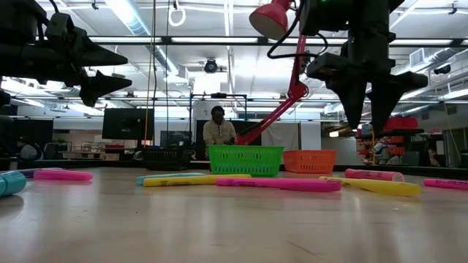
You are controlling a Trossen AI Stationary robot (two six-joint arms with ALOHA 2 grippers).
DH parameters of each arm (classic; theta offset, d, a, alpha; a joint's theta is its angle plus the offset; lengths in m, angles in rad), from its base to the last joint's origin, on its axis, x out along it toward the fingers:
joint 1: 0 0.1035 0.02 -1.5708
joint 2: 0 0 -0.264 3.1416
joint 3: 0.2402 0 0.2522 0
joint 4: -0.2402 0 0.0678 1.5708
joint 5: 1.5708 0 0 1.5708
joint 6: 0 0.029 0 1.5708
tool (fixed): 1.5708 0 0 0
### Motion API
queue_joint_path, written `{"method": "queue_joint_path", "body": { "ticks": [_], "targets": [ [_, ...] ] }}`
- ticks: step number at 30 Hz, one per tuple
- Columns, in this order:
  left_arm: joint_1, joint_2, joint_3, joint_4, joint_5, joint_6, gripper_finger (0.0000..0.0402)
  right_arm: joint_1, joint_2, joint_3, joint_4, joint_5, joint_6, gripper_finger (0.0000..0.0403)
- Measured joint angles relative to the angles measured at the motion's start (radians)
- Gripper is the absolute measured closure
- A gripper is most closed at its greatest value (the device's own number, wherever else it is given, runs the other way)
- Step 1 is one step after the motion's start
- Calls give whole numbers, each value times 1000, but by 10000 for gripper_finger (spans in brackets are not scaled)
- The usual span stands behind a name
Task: Pick & Place Markers
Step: Put the big red highlighter into the green basket
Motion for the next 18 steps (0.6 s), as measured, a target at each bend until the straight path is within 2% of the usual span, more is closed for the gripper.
{"method": "queue_joint_path", "body": {
  "ticks": [18],
  "targets": [
    [0, 0, 0, 0, 0, 0, 106, 40, 16, -182, 182, 1, 101, 203]
  ]
}}
